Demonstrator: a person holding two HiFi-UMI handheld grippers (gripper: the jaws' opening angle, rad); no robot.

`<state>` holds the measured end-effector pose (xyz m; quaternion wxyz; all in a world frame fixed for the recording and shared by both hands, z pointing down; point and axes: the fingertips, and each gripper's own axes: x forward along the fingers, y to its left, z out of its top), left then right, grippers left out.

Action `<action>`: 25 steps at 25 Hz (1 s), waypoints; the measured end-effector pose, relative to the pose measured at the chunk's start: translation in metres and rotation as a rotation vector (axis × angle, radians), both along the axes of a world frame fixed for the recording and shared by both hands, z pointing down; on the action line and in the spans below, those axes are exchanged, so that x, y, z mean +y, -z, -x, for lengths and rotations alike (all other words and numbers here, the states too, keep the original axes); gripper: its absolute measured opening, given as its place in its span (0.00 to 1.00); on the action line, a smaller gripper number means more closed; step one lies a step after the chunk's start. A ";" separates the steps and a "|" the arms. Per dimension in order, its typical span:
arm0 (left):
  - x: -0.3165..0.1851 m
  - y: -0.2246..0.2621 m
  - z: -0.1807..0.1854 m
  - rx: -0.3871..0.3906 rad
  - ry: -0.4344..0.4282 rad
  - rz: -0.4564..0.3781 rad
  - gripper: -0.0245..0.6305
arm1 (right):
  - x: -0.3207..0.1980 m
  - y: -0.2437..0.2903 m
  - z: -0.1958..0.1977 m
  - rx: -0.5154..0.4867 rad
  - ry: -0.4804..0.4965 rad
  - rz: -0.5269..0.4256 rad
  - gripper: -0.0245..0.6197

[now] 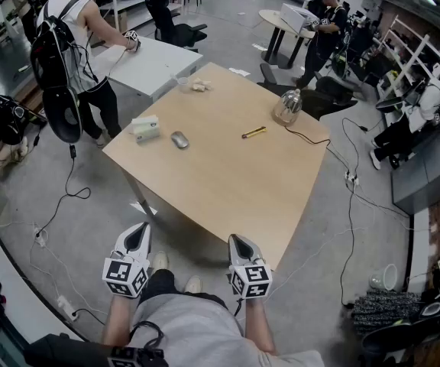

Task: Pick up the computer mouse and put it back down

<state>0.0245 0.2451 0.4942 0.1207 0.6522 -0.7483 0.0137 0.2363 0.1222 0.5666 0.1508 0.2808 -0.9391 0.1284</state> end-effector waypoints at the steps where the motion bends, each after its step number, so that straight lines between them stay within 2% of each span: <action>1: -0.001 0.000 -0.001 0.000 0.001 0.000 0.07 | 0.000 0.000 -0.001 0.002 0.001 -0.002 0.05; 14: -0.008 -0.003 -0.005 -0.004 -0.005 0.018 0.07 | -0.006 -0.001 -0.004 -0.048 -0.001 0.040 0.05; 25: -0.019 -0.014 0.024 0.026 0.002 0.037 0.07 | -0.016 -0.005 0.028 -0.031 0.016 0.060 0.05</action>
